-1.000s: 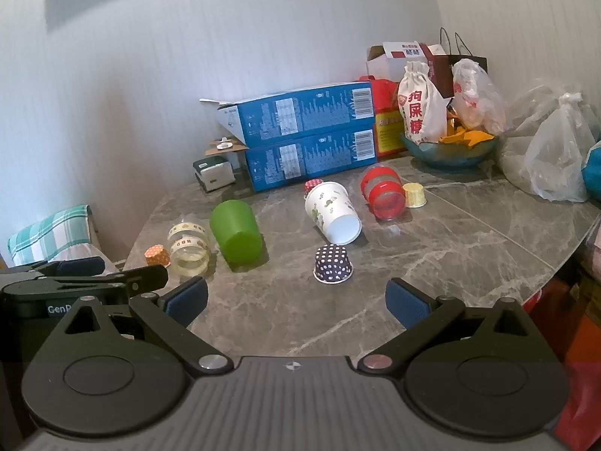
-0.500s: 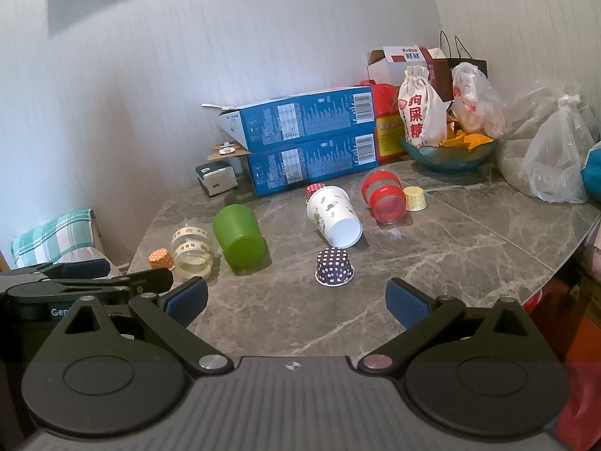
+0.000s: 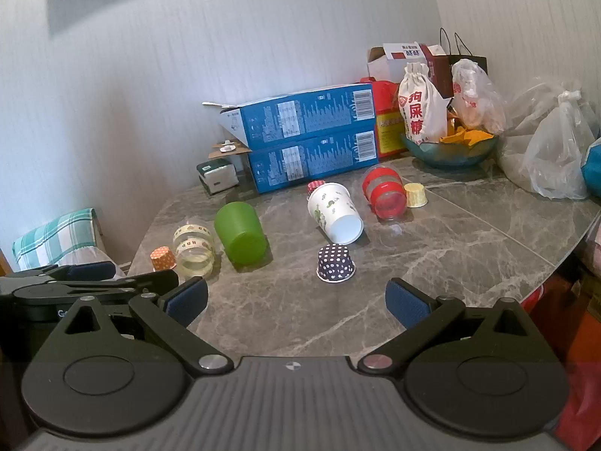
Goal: Flip cup upright
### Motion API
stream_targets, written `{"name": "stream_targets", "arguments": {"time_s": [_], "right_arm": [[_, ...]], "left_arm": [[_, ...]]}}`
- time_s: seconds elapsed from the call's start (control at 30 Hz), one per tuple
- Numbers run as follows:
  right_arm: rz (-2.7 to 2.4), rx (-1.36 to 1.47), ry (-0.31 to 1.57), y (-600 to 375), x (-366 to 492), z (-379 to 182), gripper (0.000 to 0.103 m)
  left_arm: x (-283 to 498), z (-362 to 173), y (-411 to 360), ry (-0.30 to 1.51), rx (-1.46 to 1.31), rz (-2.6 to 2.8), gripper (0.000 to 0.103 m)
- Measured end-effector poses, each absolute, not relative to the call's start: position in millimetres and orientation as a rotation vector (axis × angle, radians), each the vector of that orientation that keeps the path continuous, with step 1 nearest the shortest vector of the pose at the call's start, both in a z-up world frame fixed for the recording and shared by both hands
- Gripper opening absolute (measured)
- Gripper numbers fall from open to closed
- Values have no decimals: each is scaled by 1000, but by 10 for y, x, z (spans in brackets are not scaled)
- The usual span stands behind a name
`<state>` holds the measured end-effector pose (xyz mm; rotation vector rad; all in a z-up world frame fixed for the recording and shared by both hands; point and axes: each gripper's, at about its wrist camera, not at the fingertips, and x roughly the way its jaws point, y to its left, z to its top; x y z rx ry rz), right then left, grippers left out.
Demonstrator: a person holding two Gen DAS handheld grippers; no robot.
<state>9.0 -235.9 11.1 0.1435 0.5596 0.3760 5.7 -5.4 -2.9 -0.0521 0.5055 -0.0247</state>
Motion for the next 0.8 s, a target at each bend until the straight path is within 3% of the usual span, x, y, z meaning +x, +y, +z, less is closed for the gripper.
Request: {"name": "stream_targets", "arguments": {"time_s": [0.8], "right_arm": [[367, 159, 571, -2402, 97, 67, 102]], "left_arm": [[46, -10, -99, 505, -23, -29, 103]]}}
